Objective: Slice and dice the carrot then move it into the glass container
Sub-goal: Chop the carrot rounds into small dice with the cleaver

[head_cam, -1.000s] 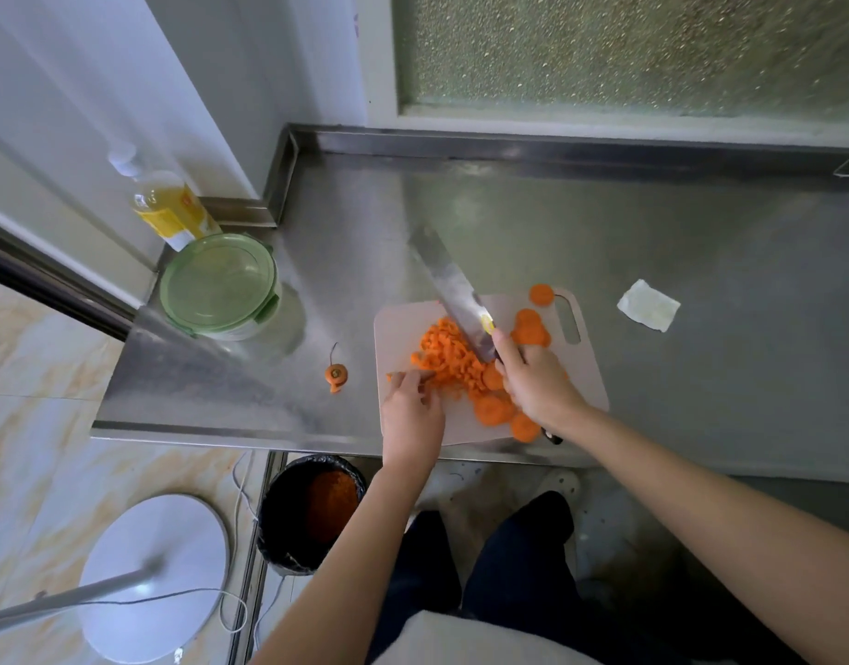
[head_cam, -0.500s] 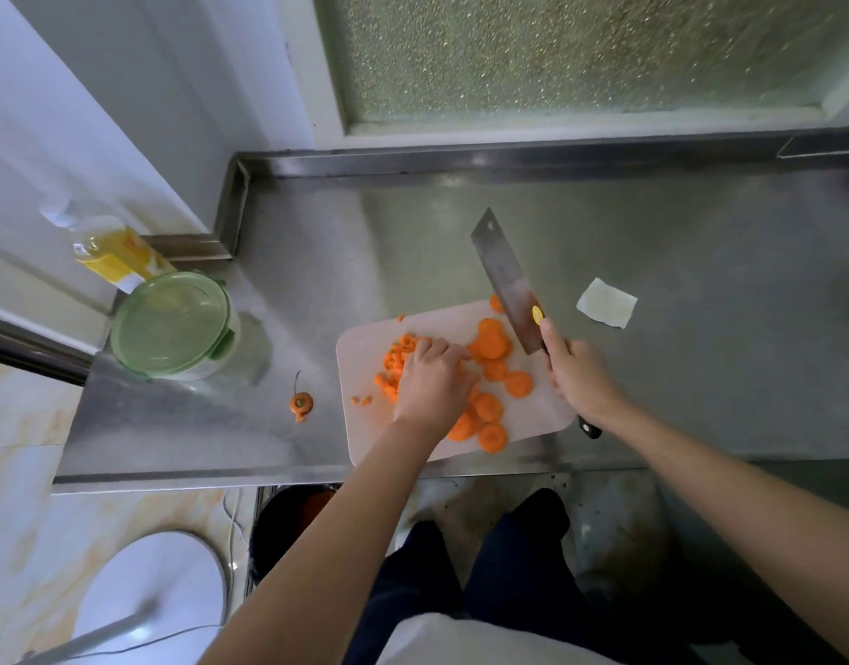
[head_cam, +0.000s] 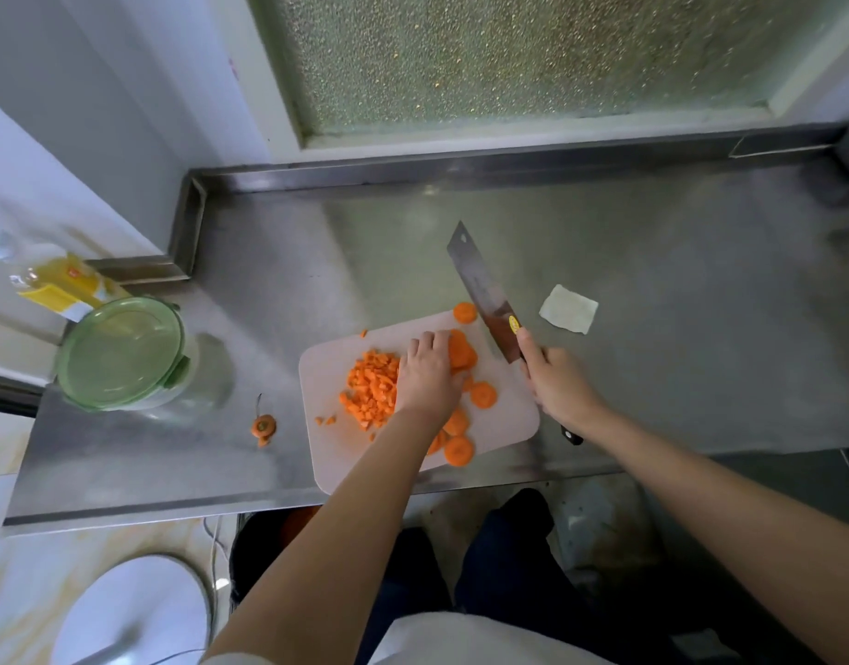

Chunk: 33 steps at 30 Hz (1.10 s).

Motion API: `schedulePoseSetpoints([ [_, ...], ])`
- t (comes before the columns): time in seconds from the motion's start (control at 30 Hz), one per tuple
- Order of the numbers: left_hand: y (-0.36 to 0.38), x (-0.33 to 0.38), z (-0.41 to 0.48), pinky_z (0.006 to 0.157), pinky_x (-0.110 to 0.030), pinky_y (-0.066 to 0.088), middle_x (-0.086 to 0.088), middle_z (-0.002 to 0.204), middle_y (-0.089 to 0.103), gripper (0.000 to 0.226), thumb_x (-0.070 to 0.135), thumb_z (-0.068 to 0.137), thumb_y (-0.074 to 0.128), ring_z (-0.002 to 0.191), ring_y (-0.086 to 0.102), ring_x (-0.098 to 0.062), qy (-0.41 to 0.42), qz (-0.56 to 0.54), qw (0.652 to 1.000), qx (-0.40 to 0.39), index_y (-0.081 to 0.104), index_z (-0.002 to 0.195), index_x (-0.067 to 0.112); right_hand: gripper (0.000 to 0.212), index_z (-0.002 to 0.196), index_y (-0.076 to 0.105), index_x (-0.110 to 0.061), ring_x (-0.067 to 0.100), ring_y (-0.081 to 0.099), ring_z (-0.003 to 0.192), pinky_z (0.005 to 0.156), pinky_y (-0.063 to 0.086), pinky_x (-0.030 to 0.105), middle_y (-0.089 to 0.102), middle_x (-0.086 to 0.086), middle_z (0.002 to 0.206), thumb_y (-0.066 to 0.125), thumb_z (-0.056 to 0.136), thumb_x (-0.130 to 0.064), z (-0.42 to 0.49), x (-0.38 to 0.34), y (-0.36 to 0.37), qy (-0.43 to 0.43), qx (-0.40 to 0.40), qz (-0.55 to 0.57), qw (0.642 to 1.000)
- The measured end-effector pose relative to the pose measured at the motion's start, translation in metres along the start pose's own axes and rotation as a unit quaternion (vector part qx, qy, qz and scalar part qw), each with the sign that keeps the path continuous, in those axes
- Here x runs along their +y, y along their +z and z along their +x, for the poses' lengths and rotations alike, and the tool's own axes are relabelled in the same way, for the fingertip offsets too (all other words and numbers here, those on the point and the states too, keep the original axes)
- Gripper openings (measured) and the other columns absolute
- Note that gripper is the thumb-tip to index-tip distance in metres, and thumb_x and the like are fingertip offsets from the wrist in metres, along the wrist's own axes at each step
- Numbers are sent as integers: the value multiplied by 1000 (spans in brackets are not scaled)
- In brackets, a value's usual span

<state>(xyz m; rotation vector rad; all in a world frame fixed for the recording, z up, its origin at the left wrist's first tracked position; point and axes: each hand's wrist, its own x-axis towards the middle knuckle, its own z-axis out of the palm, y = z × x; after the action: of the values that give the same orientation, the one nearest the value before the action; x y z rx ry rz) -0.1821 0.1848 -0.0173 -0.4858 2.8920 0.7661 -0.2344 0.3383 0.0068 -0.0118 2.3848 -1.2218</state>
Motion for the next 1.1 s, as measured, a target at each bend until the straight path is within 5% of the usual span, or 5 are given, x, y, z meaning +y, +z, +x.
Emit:
schedulePoseSetpoints([
  [0.23,1,3,12,98,-33,31,-15,126,42,54,19,84,65,118,38,-31,-44,-16,998,-33,40,130,5,59,49,40,-17,25,43,60,65,34,30,41,2,51,33,100,-47,-3,-4,-4,-20,-12,-42,999],
  [0.57,-3,-6,12,97,-36,32,-11,124,50,55,36,82,68,120,38,-29,-60,84,990,-100,47,125,8,61,48,41,-16,22,44,53,64,37,31,45,4,50,33,99,-49,-1,0,-8,-25,-15,-43,999],
  [0.8,-21,-11,10,75,-23,42,-11,94,63,16,4,78,69,86,59,-21,-44,-139,989,-29,68,94,4,61,50,40,-14,20,39,48,60,35,35,41,3,48,36,97,-52,7,10,-6,-27,-18,-6,999],
  [0.9,-22,-5,5,70,-17,39,-12,89,68,16,2,76,72,79,57,-15,-13,-154,984,-88,70,92,2,61,50,40,-14,20,39,48,61,36,35,42,2,48,35,97,-53,7,9,-8,-28,-22,-12,999],
  [1.1,-4,5,-8,88,-33,40,-13,114,50,39,13,83,64,107,50,-29,0,15,993,-119,48,118,6,63,51,38,-12,23,40,48,59,37,38,40,5,48,33,95,-56,6,8,-8,-27,-27,-14,999],
])
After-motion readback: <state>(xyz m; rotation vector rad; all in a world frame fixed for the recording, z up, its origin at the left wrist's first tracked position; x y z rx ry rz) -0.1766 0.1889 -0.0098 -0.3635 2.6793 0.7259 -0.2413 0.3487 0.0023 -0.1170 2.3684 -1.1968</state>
